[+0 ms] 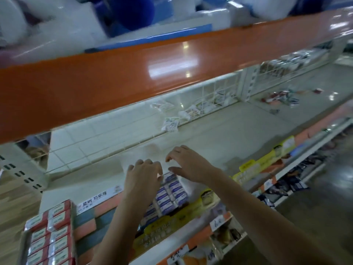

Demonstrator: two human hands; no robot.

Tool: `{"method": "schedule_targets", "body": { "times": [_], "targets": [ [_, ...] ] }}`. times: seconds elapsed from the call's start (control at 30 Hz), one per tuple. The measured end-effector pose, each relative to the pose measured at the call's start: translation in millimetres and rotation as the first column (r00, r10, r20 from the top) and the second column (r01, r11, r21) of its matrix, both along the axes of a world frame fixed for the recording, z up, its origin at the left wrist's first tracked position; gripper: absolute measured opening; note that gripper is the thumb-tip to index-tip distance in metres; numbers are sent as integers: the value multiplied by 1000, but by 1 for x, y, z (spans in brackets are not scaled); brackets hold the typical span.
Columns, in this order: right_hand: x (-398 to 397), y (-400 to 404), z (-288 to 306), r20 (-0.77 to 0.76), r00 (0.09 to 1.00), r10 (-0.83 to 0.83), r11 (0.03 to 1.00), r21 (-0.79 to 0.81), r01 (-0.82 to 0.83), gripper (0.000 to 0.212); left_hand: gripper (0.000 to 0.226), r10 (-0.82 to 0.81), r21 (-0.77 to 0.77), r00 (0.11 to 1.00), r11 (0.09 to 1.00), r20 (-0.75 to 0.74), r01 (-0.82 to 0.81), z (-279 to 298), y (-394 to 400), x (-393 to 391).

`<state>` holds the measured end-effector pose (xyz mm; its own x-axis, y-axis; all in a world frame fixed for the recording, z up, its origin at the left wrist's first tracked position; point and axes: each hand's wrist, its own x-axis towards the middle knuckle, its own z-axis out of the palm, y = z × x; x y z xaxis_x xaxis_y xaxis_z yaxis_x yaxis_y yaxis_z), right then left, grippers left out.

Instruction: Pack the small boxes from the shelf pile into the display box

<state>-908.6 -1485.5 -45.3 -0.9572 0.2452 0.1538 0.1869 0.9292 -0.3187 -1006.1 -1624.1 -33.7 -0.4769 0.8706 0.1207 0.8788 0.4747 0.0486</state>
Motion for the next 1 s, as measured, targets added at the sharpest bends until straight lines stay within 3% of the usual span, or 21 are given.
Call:
{"method": "schedule_targets", "body": {
  "times": [0.23,0.6,1.0],
  "targets": [
    [94,87,14,66,967,-245,965,119,236,36,26,-152,37,988,988,22,151,1,112,71],
    [292,253,1,232,803,-548,836,151,527,43,32,-332,47,939,943,93,329,-12,306,247],
    [363,412,-20,179,765,-618,780,17,626,42,33,-419,88,903,907,100,411,-29,498,297]
  ]
}}
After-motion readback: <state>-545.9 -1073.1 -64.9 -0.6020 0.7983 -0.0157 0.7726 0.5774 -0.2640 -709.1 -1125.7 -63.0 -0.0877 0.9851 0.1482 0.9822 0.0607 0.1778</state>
